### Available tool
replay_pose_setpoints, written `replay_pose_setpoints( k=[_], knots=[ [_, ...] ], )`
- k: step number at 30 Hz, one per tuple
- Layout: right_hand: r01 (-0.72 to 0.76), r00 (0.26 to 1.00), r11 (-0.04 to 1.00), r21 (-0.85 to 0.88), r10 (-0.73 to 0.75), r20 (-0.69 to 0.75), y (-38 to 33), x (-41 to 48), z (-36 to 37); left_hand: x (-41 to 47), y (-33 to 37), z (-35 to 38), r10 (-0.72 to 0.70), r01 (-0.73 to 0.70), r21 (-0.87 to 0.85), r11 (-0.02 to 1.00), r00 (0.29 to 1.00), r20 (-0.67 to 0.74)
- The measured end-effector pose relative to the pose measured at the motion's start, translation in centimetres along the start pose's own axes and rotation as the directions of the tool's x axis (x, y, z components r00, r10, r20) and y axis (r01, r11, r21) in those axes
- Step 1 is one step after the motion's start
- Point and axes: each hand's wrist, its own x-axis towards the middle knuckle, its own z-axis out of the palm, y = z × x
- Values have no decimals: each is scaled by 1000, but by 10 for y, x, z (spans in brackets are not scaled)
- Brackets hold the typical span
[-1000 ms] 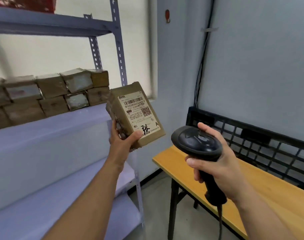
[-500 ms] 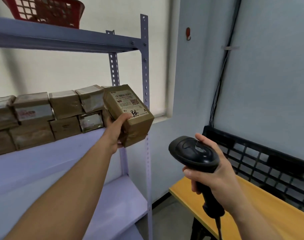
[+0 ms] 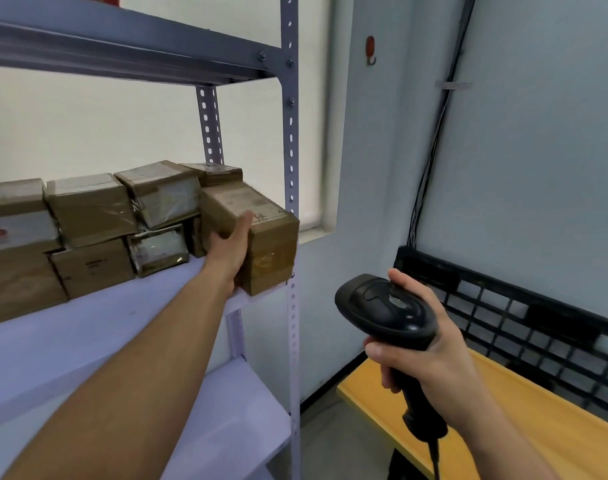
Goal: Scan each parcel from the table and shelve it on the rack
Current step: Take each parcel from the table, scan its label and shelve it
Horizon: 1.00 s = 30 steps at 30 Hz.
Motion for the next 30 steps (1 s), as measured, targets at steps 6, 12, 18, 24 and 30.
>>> replay_pose_setpoints(
  k=[6, 12, 18, 24, 30],
  knots=[
    [15, 1000, 1000, -6, -15, -6, -1, 0, 3, 6, -11, 0, 219, -219, 292, 931, 975, 33],
    [34, 999, 999, -2, -34, -14, 0, -5, 2, 19, -28, -5, 318, -296, 431, 852, 948, 23],
    [36, 998, 998, -43, -38, -40, 6, -14, -1, 13, -36, -6, 369, -335, 458, 824, 929, 18],
    [17, 999, 998, -65, -20, -44, 14, -37, -21, -31, -48, -1, 459, -353, 557, 752, 886, -58],
    [15, 998, 997, -70, -20, -67, 15, -71, -55, -110, -80, 26, 648, -498, 588, 638, 759, -60]
  ],
)
